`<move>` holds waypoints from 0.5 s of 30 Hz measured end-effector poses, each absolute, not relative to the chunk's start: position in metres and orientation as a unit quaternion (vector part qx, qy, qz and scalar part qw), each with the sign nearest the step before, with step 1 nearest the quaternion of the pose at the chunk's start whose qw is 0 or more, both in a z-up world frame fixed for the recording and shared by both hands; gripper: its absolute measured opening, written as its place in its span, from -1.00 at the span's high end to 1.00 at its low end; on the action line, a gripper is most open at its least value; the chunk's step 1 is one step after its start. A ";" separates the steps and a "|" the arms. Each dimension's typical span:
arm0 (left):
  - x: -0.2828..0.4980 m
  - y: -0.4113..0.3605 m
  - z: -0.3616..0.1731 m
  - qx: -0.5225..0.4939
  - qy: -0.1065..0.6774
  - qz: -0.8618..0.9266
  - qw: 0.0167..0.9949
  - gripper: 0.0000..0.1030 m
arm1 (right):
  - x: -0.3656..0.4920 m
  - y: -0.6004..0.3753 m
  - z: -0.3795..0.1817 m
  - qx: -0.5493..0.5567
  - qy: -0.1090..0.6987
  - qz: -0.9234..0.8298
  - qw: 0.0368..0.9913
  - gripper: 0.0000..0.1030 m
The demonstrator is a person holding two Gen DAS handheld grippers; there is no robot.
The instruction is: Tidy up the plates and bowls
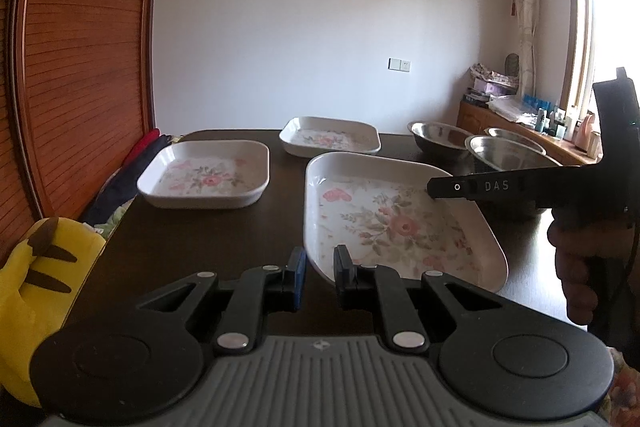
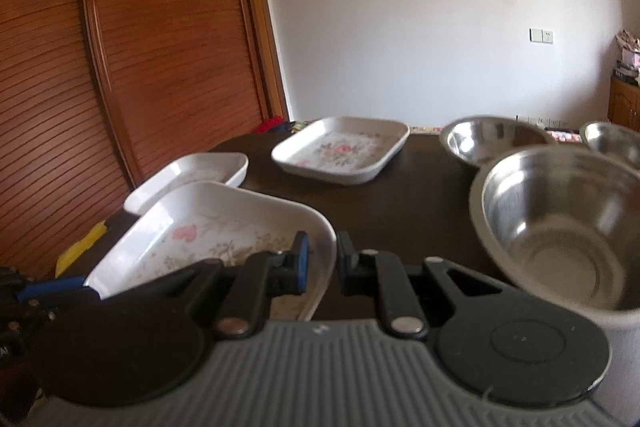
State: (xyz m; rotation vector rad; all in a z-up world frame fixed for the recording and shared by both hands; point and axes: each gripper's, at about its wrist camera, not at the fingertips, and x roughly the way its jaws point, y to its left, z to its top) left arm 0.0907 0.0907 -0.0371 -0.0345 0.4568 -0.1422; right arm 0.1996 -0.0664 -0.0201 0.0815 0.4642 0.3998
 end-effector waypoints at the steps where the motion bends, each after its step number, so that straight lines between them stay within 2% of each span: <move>1: 0.091 0.091 -0.038 -0.018 0.228 -0.071 0.971 0.41 | 0.199 -0.067 -0.022 0.040 0.230 0.197 0.952 0.67; 15: 0.095 0.090 -0.053 -0.015 0.250 -0.073 0.965 0.41 | 0.196 -0.063 -0.035 0.035 0.246 0.189 0.950 0.67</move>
